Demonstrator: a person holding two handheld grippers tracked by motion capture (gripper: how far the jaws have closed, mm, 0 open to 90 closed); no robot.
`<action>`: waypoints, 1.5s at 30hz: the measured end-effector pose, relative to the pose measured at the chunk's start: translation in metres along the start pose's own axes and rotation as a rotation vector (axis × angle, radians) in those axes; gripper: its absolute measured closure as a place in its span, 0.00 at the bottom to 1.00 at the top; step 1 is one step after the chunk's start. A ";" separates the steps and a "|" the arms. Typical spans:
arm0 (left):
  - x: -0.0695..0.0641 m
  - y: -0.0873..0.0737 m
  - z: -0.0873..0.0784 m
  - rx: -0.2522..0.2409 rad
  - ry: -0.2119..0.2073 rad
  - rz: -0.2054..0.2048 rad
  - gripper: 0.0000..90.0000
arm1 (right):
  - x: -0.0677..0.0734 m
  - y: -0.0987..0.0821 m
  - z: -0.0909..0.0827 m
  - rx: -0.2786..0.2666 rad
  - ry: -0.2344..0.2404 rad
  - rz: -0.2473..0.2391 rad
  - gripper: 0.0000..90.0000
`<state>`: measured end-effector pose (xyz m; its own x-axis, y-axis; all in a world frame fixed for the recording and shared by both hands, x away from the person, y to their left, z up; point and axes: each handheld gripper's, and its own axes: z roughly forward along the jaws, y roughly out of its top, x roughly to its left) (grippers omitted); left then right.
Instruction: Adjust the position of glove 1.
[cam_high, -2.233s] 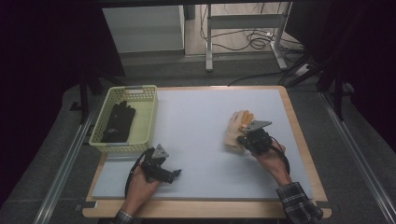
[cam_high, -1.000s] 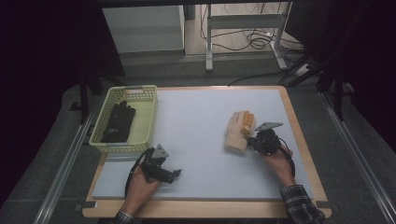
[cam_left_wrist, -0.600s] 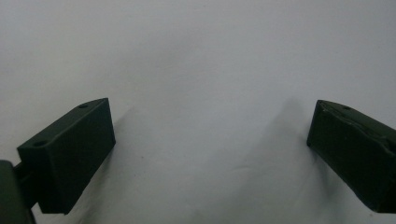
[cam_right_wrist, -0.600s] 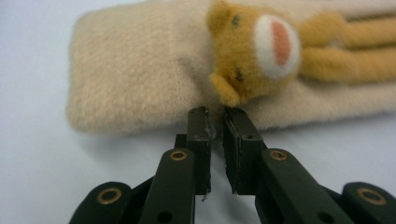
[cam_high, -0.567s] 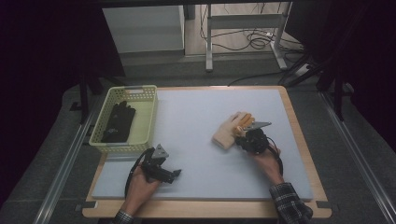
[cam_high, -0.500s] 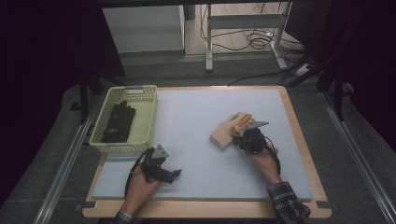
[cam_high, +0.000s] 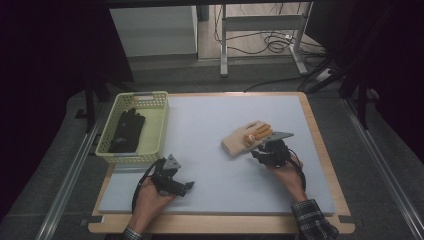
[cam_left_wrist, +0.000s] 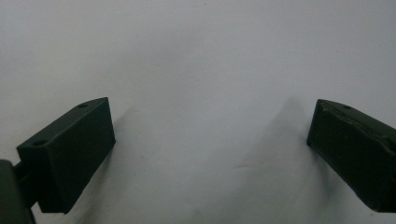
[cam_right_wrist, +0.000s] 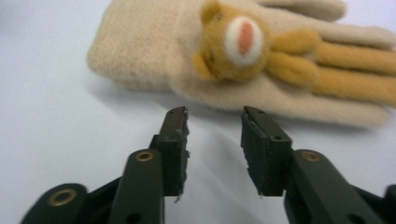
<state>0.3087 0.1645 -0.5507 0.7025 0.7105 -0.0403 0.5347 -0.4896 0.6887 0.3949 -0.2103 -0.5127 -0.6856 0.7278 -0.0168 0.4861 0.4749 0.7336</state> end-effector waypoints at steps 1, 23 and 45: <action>0.000 0.000 0.000 -0.001 -0.001 -0.001 0.01 | -0.001 -0.002 -0.003 -0.001 -0.007 -0.003 0.62; 0.003 0.002 -0.002 0.006 -0.017 0.009 0.02 | -0.012 -0.053 -0.030 0.033 -0.052 -0.001 0.13; -0.003 0.104 0.034 0.018 -0.107 0.067 0.00 | -0.011 -0.054 -0.030 0.029 -0.072 0.011 0.10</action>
<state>0.3783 0.0942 -0.5037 0.7823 0.6188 -0.0722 0.4928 -0.5438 0.6793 0.3603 -0.2591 -0.5318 -0.6398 0.7663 -0.0590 0.5091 0.4801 0.7144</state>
